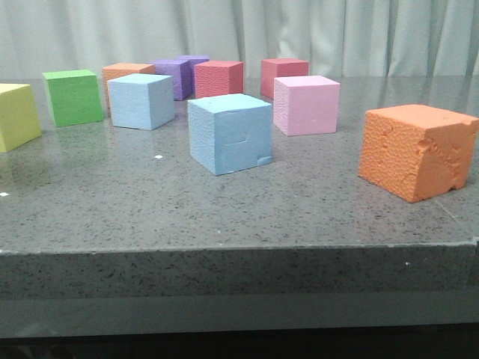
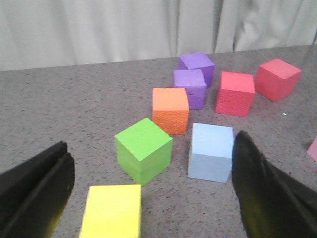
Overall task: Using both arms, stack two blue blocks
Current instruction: 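Move the left gripper over the other light blue cube near the green cube, then lower the left gripper, grasp the light blue cube and lift it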
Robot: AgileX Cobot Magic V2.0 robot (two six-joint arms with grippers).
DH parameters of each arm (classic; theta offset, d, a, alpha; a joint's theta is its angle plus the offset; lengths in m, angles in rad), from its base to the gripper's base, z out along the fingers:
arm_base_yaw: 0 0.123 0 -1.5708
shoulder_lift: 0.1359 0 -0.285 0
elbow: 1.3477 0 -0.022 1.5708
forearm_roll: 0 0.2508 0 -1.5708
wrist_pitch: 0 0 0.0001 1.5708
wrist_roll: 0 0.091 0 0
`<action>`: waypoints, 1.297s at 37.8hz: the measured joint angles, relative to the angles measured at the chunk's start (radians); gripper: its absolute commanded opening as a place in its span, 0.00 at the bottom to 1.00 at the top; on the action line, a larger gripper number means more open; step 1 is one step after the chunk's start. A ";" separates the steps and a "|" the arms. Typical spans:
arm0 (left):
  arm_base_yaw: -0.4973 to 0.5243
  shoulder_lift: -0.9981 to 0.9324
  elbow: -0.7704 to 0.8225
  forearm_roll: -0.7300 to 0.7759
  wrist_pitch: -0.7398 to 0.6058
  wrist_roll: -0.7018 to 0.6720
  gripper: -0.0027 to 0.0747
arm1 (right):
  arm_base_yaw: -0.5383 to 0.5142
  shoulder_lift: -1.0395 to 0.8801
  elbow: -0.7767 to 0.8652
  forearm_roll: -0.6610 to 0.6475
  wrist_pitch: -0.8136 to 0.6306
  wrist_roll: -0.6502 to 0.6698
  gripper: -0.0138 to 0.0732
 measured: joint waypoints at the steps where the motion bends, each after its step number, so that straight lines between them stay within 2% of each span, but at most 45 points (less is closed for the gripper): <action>1: -0.015 0.031 -0.024 0.000 0.012 0.000 0.83 | 0.000 0.000 0.000 0.000 0.000 0.000 0.08; 13: -0.132 0.374 -0.341 0.000 0.203 0.000 0.83 | 0.000 0.000 0.000 0.000 0.000 0.000 0.08; 23: -0.137 0.628 -0.662 -0.005 0.441 0.000 0.83 | 0.000 0.000 0.000 0.000 0.000 0.000 0.08; 30: -0.137 0.797 -0.866 -0.005 0.558 0.000 0.83 | 0.000 0.000 0.000 0.000 0.000 0.000 0.08; 36: -0.137 0.881 -0.931 0.013 0.590 0.000 0.83 | 0.000 0.000 0.000 0.000 0.000 0.000 0.08; 49: -0.137 0.946 -0.943 0.022 0.597 0.000 0.83 | 0.000 0.000 0.000 0.000 0.000 0.000 0.08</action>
